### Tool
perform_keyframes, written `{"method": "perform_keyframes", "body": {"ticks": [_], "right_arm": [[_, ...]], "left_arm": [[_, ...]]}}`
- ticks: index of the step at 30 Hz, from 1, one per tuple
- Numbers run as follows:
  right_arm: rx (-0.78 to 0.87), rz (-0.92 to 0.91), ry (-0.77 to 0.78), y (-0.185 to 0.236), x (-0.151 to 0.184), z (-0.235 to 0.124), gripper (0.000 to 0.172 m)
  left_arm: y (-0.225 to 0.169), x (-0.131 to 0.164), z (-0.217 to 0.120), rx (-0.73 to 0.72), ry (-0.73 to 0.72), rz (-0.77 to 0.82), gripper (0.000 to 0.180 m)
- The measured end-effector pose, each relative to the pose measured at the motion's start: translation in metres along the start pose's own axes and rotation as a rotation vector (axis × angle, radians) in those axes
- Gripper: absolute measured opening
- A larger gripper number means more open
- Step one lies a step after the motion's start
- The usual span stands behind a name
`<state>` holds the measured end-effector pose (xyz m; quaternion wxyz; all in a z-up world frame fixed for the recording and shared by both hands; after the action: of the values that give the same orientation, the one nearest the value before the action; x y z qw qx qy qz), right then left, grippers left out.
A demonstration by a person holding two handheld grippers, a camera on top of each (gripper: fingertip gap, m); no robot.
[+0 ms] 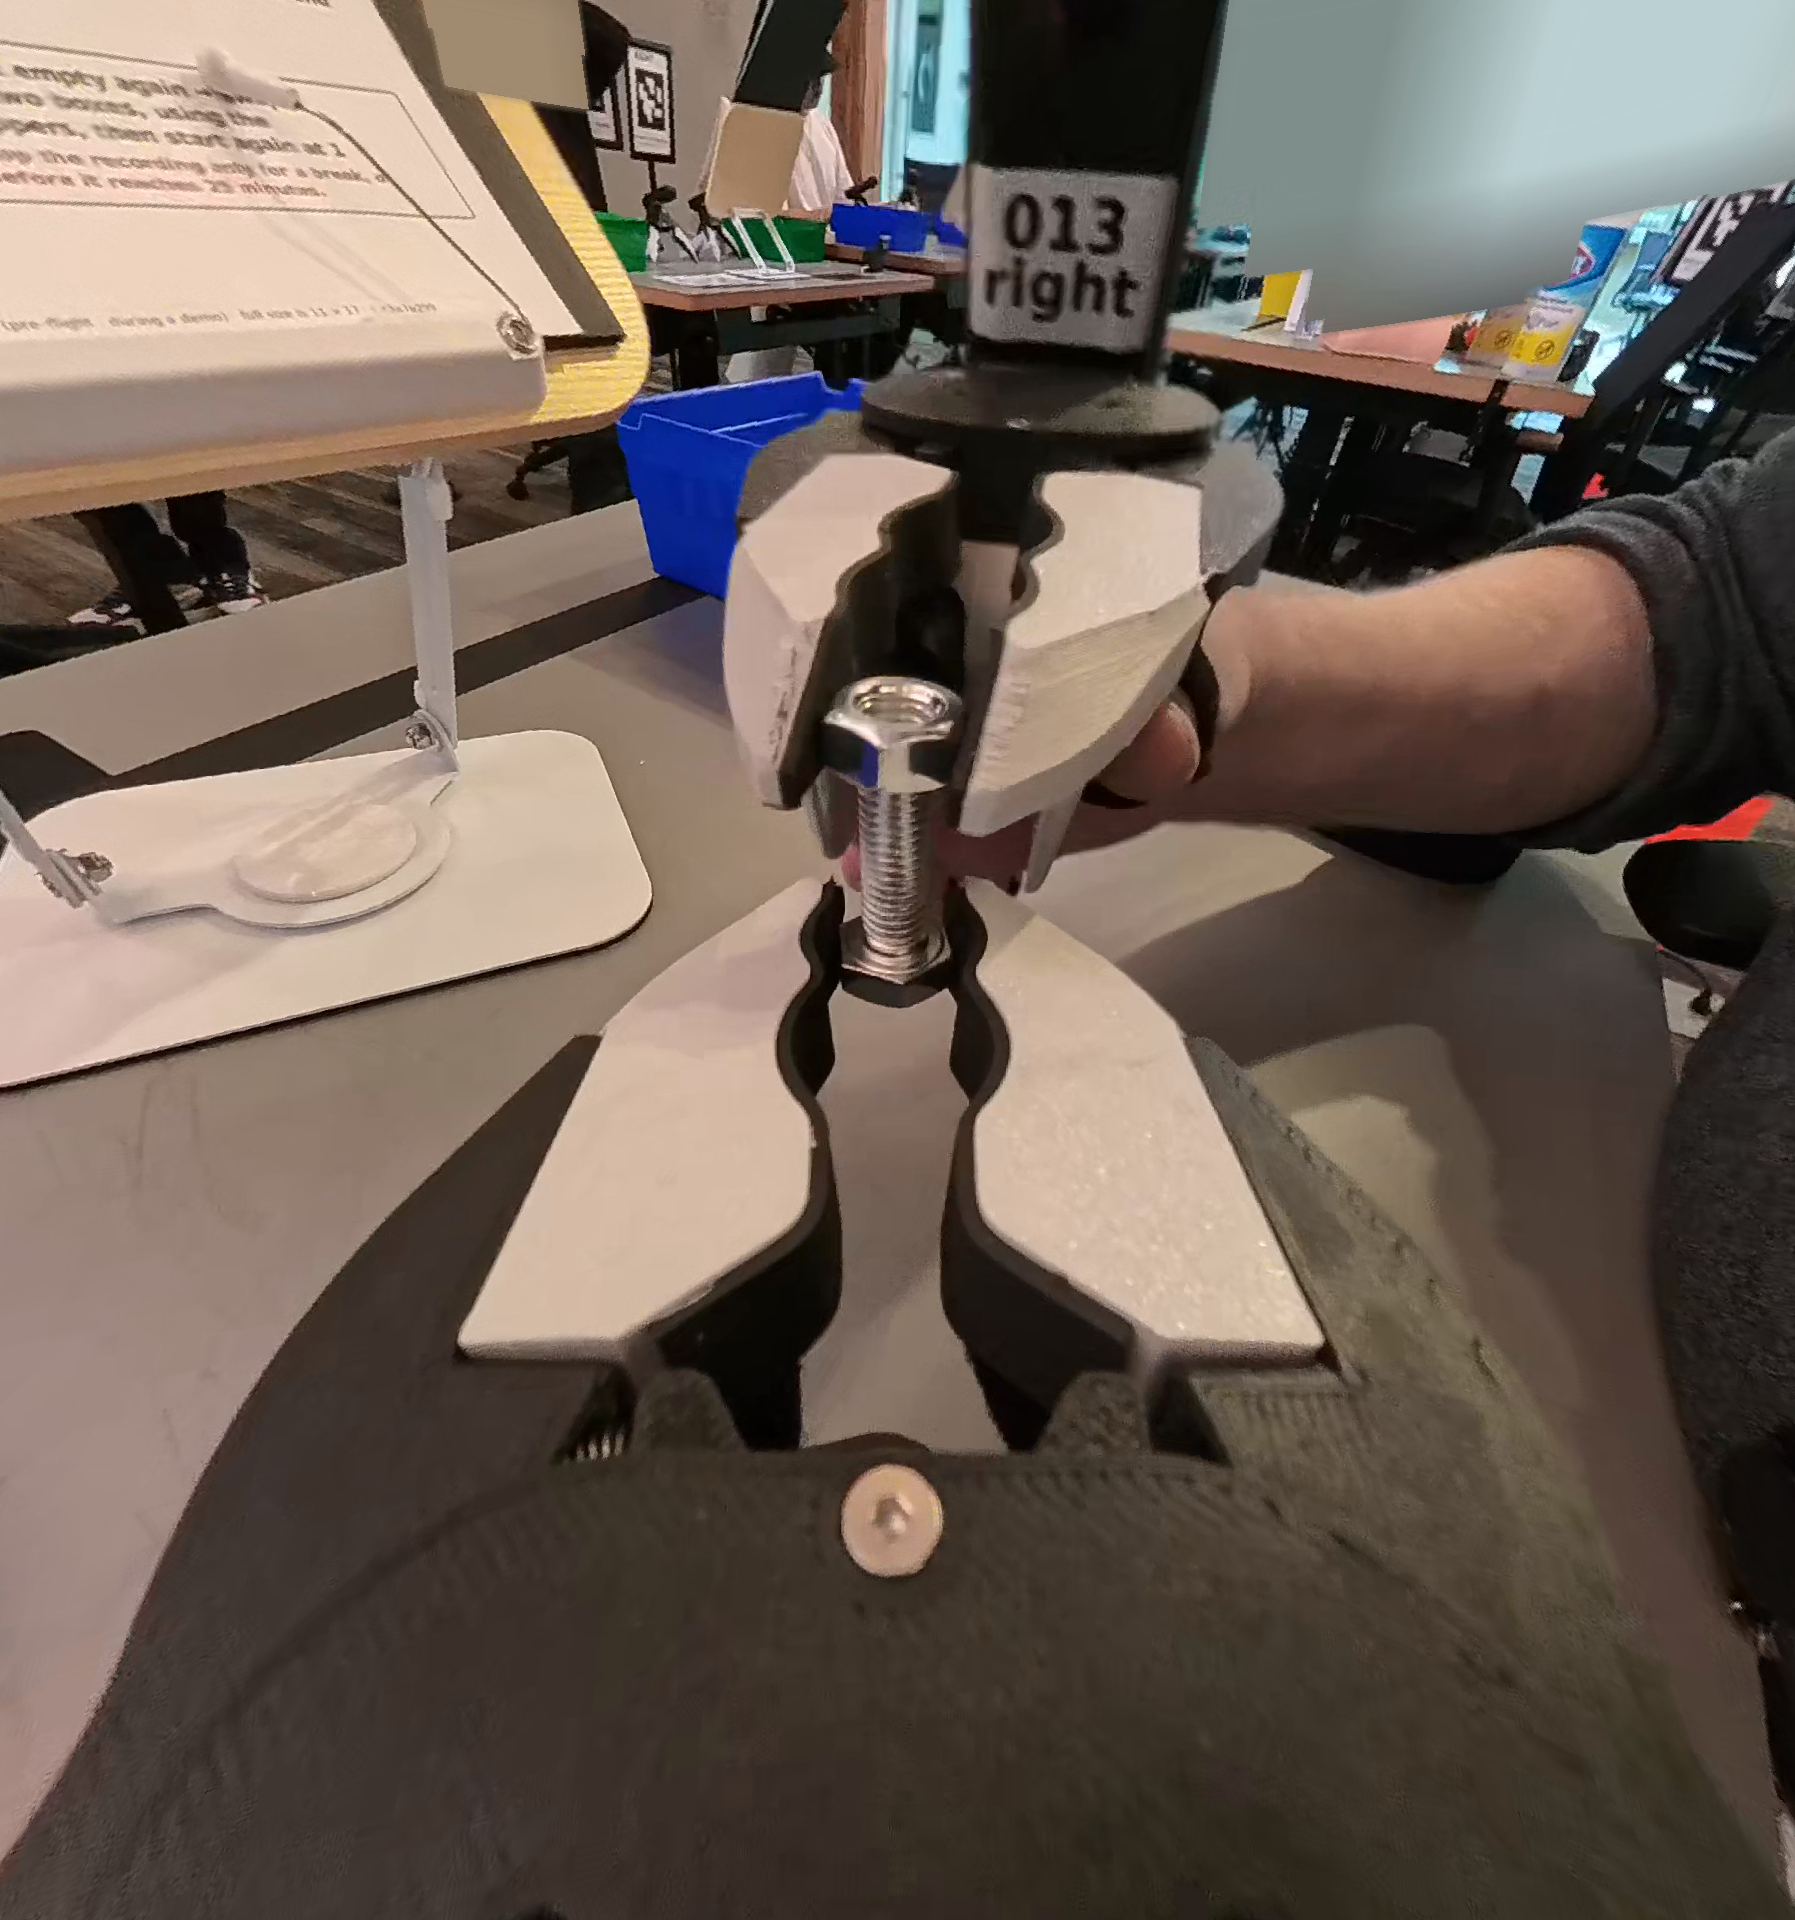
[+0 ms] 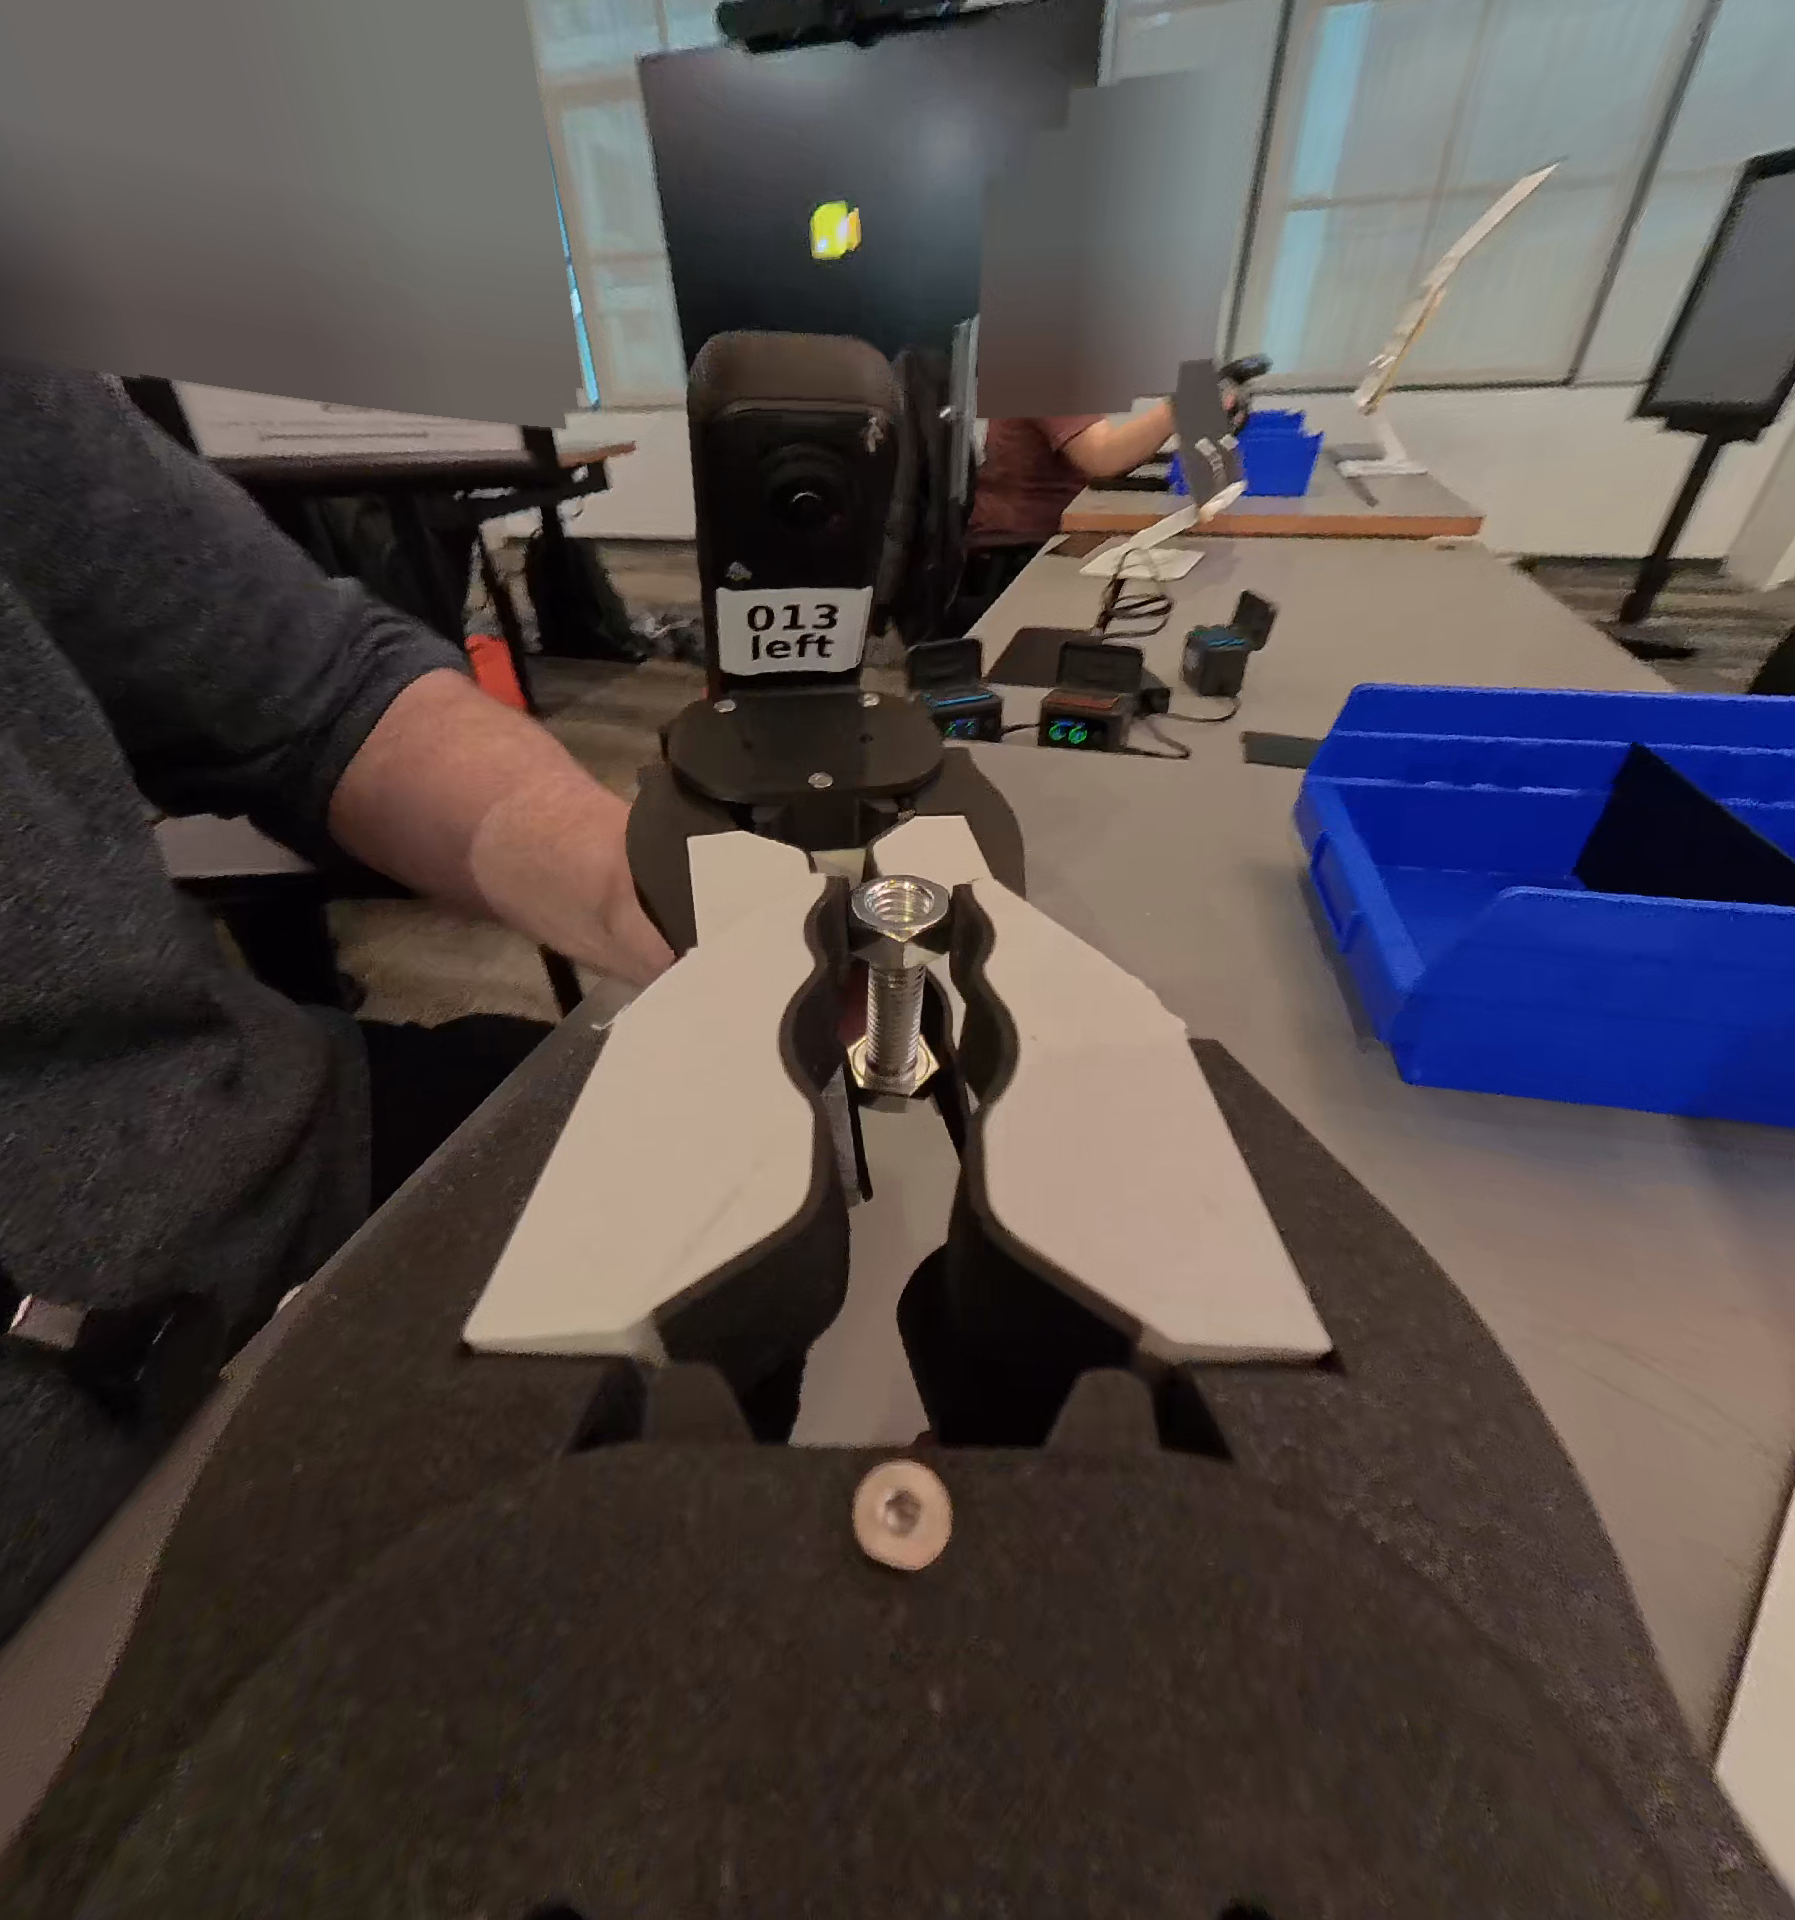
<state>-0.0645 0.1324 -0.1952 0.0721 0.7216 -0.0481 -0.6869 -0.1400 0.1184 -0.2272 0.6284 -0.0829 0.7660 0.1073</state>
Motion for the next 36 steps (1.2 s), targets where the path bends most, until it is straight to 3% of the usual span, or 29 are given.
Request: {"method": "perform_keyframes", "body": {"ticks": [16,30,36], "right_arm": [[0.377,-0.003,-0.124,0.008,0.009,0.006,0.018],[0.380,0.019,-0.120,0.006,0.012,0.006,0.021],[0.302,0.005,-0.086,0.006,0.007,0.004,0.046]], "left_arm": [[0.005,0.004,0.002,-0.127,0.047,0.018,0.018],[0.007,0.007,0.003,-0.125,0.054,0.015,0.019],[0.003,0.008,0.004,-0.075,0.062,0.030,0.018]]}}
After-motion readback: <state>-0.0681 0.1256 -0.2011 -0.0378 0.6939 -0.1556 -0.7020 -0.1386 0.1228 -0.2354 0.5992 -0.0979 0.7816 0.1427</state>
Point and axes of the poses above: each gripper's, where its closed fingertips meet, z out along the fingers, x out of its underside, y = z × x across the jaws, the point moved 6 cm from there along -z, back along the fingers, and after that the axes turned 8 degrees about z, right-handed, at the moved point
